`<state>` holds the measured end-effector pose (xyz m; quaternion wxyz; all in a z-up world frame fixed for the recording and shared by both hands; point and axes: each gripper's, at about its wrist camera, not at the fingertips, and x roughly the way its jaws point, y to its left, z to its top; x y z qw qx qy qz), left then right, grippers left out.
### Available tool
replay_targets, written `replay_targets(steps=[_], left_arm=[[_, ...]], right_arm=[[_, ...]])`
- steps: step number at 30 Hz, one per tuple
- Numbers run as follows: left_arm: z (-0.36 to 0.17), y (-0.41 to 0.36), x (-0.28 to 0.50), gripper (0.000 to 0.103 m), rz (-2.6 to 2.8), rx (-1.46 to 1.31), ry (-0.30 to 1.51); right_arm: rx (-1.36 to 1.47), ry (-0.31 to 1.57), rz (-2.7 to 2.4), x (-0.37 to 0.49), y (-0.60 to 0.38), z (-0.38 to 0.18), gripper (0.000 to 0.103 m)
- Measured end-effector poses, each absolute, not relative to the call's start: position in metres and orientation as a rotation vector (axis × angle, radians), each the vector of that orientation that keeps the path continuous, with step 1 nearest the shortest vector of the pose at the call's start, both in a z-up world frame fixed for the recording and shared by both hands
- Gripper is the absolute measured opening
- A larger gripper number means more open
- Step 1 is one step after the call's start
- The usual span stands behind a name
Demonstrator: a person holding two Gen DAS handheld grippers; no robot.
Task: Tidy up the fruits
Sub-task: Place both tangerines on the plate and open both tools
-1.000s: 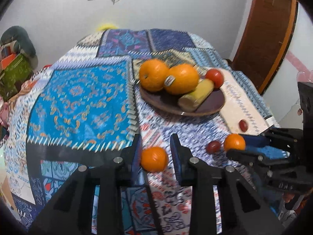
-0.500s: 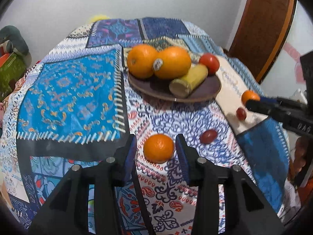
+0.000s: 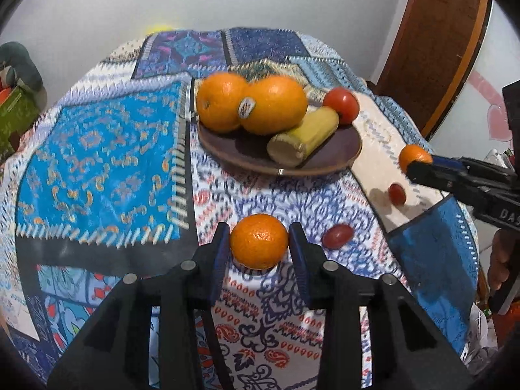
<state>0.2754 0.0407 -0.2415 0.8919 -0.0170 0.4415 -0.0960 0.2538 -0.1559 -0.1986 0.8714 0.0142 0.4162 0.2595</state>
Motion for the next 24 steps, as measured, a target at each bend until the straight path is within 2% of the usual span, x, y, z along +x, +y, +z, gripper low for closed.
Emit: replay_targets(steps=[8, 17, 24], left_arm=[[-0.216, 0.032, 0.299, 0.037, -0.189, -0.025, 0.841], [-0.227, 0.042, 0.328, 0.037, -0.156, -0.08, 0.855], [-0.231, 0.041, 0.336, 0.037, -0.154, -0.086, 0.853]], right_arm=[[0.024, 0.851, 0.542, 0.27, -0.153, -0.196, 0.033], [-0.034, 0.829, 0.549, 0.298, -0.134, -0.199, 0.033], [-0.031, 0.885, 0.564, 0.311, -0.127, -0.218, 0.033]])
